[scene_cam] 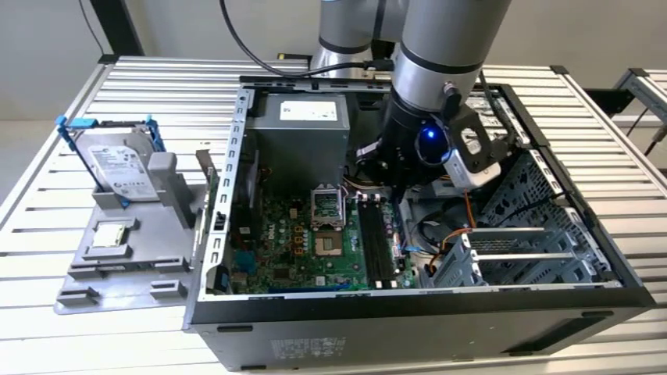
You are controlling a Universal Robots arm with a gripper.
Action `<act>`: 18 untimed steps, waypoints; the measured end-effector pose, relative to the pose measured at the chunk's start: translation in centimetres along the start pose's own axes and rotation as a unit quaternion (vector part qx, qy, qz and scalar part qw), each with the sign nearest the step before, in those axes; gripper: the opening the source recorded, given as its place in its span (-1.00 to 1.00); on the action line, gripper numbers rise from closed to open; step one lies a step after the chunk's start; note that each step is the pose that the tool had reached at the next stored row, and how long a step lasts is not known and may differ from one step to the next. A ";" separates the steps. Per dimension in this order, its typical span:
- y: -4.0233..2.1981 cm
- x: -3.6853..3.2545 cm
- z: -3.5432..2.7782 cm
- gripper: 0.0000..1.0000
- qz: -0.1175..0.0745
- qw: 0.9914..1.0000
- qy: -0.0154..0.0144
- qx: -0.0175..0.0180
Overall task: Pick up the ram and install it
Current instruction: 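Insert the ram into the slot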
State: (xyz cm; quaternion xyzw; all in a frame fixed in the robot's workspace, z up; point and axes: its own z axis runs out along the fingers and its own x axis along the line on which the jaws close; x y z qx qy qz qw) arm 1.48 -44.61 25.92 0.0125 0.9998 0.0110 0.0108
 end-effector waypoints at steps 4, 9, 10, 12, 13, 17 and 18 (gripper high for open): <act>-0.04 0.03 0.73 -1.00 0.000 1.000 0.000 0.000; -0.93 0.03 1.62 -1.00 0.000 1.000 0.000 0.000; -1.15 0.02 1.79 -1.00 0.000 1.000 0.000 0.000; -1.32 0.04 2.12 -1.00 0.001 1.000 0.001 0.000; -1.32 0.04 2.24 -1.00 0.002 1.000 0.002 0.000; -1.31 0.05 2.73 -1.00 0.006 1.000 0.006 0.001; -1.30 0.05 2.87 -1.00 0.006 1.000 0.006 0.000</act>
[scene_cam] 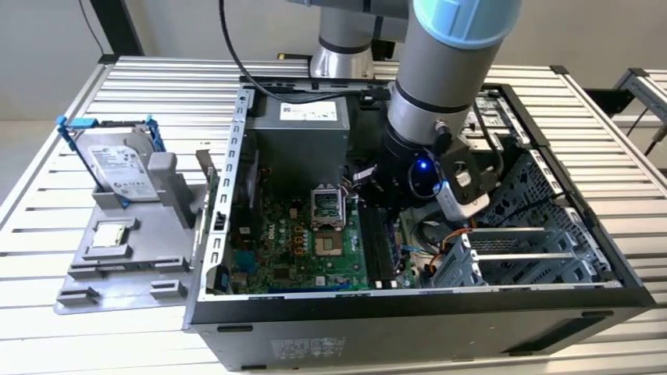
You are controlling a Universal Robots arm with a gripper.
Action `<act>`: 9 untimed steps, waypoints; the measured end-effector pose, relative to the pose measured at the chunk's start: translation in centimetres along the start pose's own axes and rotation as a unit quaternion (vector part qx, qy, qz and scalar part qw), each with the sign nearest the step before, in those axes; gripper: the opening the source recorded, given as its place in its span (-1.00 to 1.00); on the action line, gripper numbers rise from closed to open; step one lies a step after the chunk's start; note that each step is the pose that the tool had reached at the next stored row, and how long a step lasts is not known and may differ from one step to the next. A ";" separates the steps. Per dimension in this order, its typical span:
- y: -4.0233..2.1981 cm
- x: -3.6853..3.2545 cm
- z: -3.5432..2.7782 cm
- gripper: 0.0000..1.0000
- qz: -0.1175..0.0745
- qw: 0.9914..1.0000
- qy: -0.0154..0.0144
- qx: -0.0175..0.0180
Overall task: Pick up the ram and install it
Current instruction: 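Insert the ram into the slot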
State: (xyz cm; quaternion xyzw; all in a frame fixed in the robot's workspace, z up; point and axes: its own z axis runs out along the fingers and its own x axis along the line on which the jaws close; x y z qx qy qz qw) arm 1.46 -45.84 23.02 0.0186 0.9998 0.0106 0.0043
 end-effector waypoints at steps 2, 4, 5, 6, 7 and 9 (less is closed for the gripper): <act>0.00 0.00 0.09 -1.00 0.000 1.000 0.001 0.000; -0.01 0.00 0.09 -1.00 0.000 1.000 0.001 0.000; -0.01 0.00 0.12 -1.00 0.000 1.000 0.001 0.000; -0.01 0.00 0.25 -1.00 0.000 1.000 0.001 0.000; -0.01 0.00 0.43 -1.00 0.000 1.000 0.001 0.000; -0.02 0.00 0.71 -1.00 0.000 1.000 0.001 0.000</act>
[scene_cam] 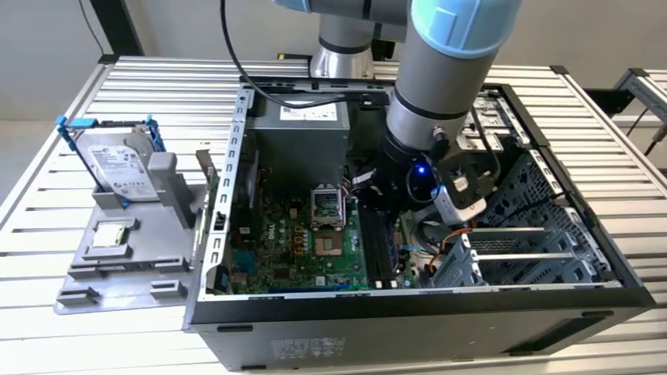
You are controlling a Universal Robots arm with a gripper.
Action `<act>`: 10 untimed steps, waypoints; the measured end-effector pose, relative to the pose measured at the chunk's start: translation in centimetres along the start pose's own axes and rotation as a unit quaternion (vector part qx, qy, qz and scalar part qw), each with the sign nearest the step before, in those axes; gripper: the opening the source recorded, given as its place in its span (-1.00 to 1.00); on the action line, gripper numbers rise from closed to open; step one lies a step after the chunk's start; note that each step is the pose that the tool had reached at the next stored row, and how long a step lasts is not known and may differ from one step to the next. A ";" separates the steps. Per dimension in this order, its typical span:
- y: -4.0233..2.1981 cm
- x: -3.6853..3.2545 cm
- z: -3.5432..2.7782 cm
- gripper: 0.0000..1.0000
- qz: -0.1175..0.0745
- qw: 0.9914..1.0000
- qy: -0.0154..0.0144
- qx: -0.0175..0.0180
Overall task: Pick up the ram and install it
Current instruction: 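Insert the ram into the slot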
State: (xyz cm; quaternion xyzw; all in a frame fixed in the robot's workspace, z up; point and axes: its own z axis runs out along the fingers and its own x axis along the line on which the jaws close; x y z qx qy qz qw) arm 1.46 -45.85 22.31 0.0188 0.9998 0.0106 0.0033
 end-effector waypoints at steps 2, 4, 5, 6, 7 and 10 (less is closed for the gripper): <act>-0.01 0.00 0.04 -1.00 0.000 1.000 0.000 0.000; 0.00 0.00 0.10 -1.00 0.000 1.000 0.001 0.000; 0.00 0.00 0.16 -1.00 0.000 1.000 0.001 0.000; 0.00 0.00 0.26 -1.00 0.000 1.000 0.001 0.000; 0.00 0.00 0.33 -1.00 0.000 1.000 0.001 0.000; -0.01 0.02 0.46 -1.00 -0.002 1.000 0.001 0.000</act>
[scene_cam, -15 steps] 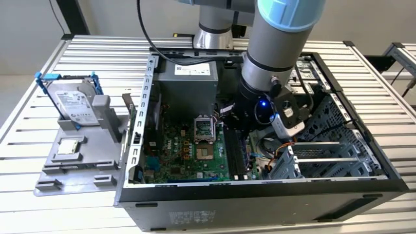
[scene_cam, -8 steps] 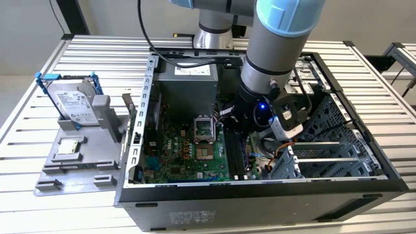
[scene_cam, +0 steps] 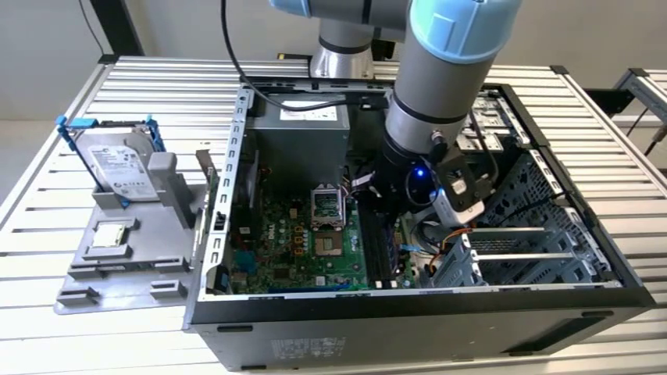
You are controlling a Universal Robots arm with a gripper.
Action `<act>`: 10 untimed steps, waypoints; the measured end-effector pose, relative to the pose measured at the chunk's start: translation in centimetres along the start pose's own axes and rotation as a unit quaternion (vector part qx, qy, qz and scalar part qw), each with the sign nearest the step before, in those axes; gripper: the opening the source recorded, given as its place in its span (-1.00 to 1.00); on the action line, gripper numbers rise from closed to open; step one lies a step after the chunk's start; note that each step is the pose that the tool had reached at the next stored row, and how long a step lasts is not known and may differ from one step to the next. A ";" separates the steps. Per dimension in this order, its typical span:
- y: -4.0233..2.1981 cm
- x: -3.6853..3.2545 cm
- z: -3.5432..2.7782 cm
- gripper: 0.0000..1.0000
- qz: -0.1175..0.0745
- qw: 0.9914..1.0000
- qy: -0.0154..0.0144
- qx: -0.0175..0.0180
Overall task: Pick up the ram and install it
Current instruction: 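Insert the ram into the slot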
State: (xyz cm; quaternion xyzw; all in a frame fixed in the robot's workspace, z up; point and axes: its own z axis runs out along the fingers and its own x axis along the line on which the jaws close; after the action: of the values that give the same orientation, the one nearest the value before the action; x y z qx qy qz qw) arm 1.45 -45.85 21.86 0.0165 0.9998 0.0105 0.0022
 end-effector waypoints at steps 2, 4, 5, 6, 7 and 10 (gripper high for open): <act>-0.01 0.01 0.14 -1.00 -0.003 1.000 0.000 0.000; -0.01 0.01 0.18 -1.00 -0.008 1.000 0.000 0.000; -0.01 0.02 0.19 -1.00 -0.010 1.000 0.001 0.000; 0.00 0.02 0.20 -1.00 -0.012 1.000 0.001 0.000; -0.01 0.01 0.20 -1.00 -0.012 1.000 0.002 0.000; -0.01 0.02 0.24 -1.00 -0.012 1.000 0.004 0.000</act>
State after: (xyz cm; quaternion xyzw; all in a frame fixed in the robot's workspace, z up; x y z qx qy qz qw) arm 1.43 -45.85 21.62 0.0049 0.9999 0.0105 -0.0021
